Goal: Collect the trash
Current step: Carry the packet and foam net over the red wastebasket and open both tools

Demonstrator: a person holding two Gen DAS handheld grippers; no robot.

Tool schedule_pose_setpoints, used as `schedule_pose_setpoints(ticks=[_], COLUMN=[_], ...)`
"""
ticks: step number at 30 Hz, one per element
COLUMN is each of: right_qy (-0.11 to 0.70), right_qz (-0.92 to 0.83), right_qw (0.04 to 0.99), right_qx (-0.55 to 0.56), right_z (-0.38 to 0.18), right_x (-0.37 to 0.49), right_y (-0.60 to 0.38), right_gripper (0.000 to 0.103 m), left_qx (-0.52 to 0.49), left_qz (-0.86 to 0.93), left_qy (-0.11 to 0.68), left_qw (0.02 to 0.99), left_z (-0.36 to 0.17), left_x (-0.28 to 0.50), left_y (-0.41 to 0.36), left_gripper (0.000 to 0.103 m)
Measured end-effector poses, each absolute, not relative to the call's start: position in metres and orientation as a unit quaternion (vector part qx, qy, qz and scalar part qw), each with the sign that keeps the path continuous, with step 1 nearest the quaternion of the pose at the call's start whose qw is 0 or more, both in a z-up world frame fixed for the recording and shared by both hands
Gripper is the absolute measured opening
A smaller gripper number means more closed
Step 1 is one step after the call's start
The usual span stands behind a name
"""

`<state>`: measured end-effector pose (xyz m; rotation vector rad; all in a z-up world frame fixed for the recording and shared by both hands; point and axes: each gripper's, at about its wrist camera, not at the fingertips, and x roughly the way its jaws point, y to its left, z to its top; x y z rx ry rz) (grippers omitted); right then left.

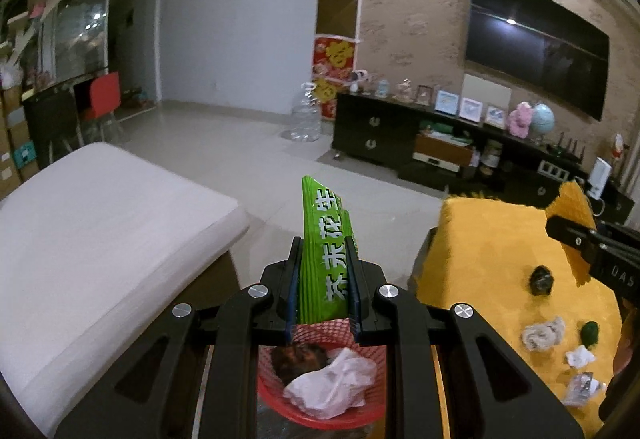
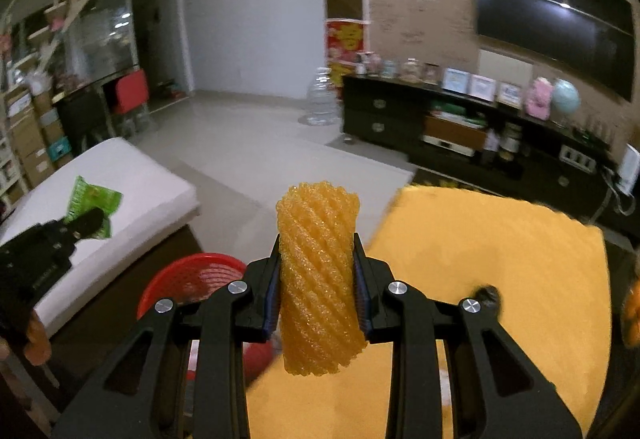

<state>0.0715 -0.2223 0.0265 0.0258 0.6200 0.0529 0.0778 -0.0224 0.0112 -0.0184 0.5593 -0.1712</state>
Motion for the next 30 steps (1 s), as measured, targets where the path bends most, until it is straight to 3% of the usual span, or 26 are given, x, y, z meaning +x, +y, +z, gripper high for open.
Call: schedule_pose_setpoints(ticks=[28,30], right_qy=[0.432,0.433], right_qz=[0.163,0.168], right_qw=[0.887,0.886], right_qx=[-0.004,0.003], right_z=[-0.093,-0.092], right_x=[0.137,0.137], right_y=[-0.138,-0.136], right_gripper=[0.031,0.036], left_qx=[0.049,0.056], left_qz=[-0.064,-0.073], left_qy=[0.445,0.451], left_qw=[0.892,0.888], left_z=[-0.117,-0.121], left_x=[0.127,0.126], left_y=[-0.014,-0.016], left_gripper=[0.018,0.018])
